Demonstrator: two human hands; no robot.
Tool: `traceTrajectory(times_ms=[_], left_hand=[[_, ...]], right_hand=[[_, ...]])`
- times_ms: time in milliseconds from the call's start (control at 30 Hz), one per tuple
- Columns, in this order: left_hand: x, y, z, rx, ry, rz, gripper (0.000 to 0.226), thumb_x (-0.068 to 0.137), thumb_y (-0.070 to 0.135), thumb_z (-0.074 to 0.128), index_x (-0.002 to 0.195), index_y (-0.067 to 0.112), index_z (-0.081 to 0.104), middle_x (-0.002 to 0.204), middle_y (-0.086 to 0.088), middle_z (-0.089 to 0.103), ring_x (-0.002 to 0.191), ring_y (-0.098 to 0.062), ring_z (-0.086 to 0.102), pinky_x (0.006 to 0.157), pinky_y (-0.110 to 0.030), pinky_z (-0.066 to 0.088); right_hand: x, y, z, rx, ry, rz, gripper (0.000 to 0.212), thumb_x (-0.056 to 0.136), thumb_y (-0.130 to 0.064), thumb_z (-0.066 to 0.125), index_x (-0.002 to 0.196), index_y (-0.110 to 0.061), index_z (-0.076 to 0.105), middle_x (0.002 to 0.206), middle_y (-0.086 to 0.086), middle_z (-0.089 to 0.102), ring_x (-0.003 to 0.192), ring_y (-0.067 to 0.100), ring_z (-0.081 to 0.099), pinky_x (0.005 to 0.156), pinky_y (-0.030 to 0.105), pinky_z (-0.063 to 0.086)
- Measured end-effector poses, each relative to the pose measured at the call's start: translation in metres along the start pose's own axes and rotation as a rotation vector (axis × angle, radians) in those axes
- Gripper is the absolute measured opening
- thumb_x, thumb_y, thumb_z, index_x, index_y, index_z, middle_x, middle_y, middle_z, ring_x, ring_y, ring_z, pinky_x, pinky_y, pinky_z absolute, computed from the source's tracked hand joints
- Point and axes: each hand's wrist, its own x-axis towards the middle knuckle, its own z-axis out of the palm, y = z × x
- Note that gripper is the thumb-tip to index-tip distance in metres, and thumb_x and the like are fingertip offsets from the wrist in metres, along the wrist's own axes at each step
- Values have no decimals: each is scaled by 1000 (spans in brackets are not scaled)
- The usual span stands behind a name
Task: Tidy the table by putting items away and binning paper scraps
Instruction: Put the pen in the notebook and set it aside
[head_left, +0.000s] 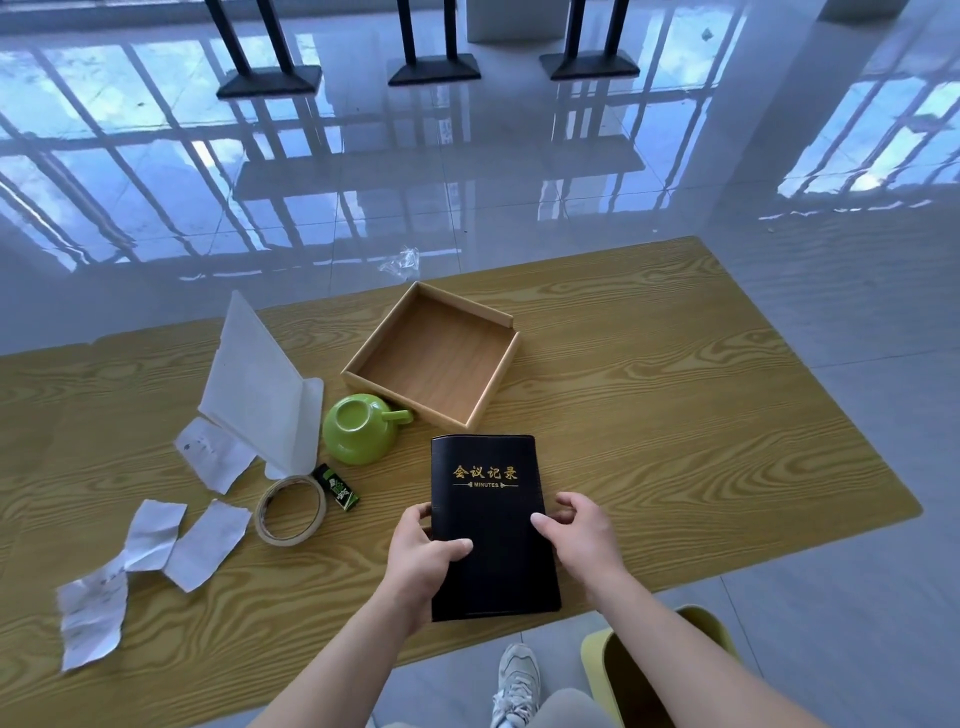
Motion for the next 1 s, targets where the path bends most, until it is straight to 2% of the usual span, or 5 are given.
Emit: traceTrajectory(times_ms=[200,467,700,833,1000], left_hand=[[-2,7,6,-4,-36,58,61,72,-7,75,121,21,53,103,-8,70,86,-22,72,61,-34,60],[-7,35,24,582,-49,467,48,79,15,72,121,29,54,108,6,65,102,-11,59,91,-34,49],[13,59,26,724,-142,544,47,80,24,74,121,31,53,107,9,64,99,-8,58,88,-33,51],[25,72,28,733,-228,552,43,78,27,76,116,33,56,102,16,65,93,-1,59,75,-15,46],[30,87,47,710,-286,529,36,77,26,77,103,38,55,91,21,66,83,7,59,59,-8,41]], right_hand=[[2,-6,-16,49,-82,-58,5,86,-26,69,87,-22,72,88,-7,74,85,11,69,83,36,58],[4,-24,-33,10,12,-71,14,89,-22,67,99,-13,71,95,-1,71,89,15,67,87,39,56],[2,-35,-38,26,109,-15,19,91,-24,65,106,-13,68,99,-1,69,93,17,64,89,38,54],[2,-41,-40,26,171,56,33,91,-23,65,122,-10,62,115,7,66,106,24,62,96,40,51],[13,-45,-56,6,239,75,23,90,-24,66,107,-10,69,99,5,70,93,23,65,87,43,55]])
